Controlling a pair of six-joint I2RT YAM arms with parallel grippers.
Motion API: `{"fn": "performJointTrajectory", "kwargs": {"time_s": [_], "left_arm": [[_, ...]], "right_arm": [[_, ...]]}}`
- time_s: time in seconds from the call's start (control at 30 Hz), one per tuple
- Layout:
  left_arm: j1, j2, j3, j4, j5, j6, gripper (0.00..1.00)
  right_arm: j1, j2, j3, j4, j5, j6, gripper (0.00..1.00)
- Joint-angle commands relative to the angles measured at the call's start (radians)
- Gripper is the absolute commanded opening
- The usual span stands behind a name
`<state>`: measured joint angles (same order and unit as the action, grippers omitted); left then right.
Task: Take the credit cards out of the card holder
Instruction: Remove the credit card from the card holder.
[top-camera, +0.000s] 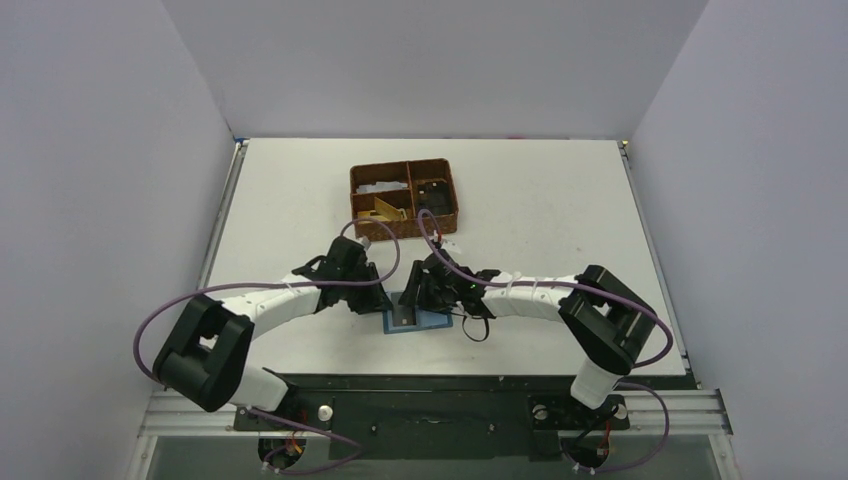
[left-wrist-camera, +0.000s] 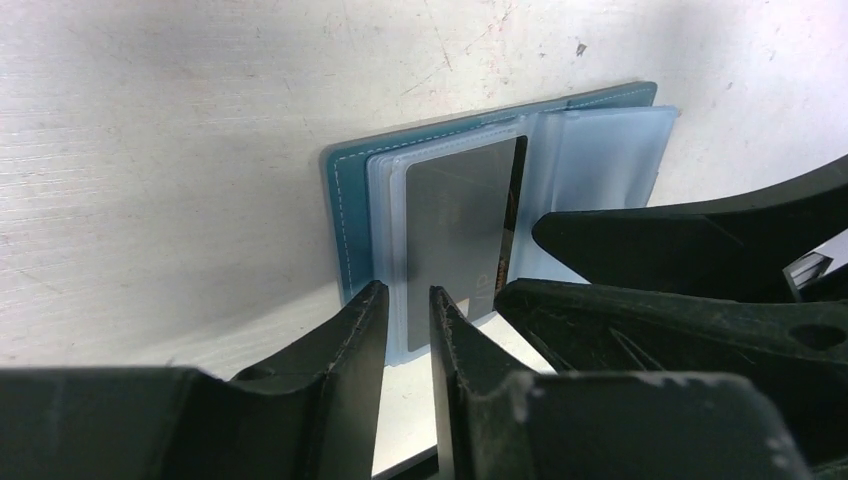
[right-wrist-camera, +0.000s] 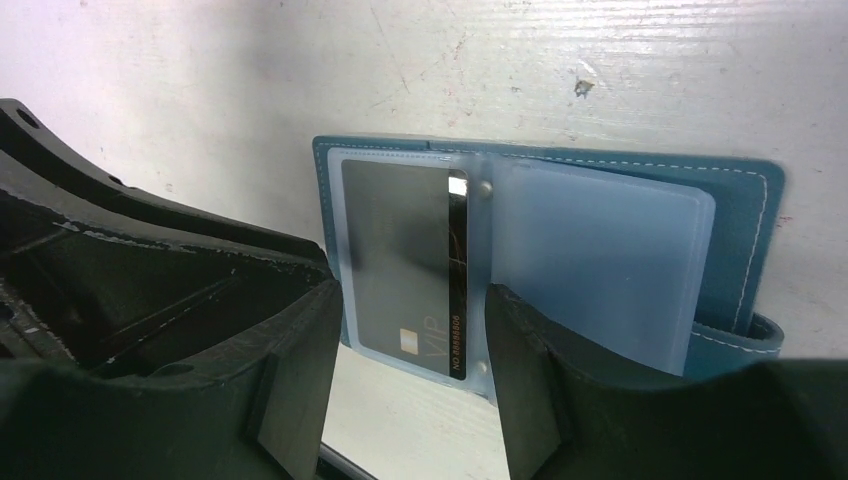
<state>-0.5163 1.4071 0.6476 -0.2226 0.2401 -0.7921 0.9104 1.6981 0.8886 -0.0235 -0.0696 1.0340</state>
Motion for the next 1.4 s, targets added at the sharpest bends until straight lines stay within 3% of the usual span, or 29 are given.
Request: {"fn": "performJointTrajectory", "kwargs": {"time_s": [0.0, 0.73, 1.13, 1.37], "left_arm": [[-0.017, 0.028, 0.026, 0.051, 0.002, -0.001, 0.18], [-0.088, 0.168, 0.078, -0.004, -0.108, -0.011, 0.03], [-0.103, 0.229, 0.075, -0.034, -0.166, -0.031, 0.03], [-0.103, 0.235, 0.07, -0.033, -0.17, -0.038, 0.03]], "right_arm": [[-0.01, -0.001, -0.017, 0.077, -0.004, 0.015, 0.51], [-0.031, 0.012, -0.081, 0.154, -0.03, 0.036, 0.51], [-0.094, -0.043, -0.236, 0.388, -0.125, 0.092, 0.49], [-0.104, -0.051, -0.273, 0.457, -0.148, 0.119, 0.35]]}}
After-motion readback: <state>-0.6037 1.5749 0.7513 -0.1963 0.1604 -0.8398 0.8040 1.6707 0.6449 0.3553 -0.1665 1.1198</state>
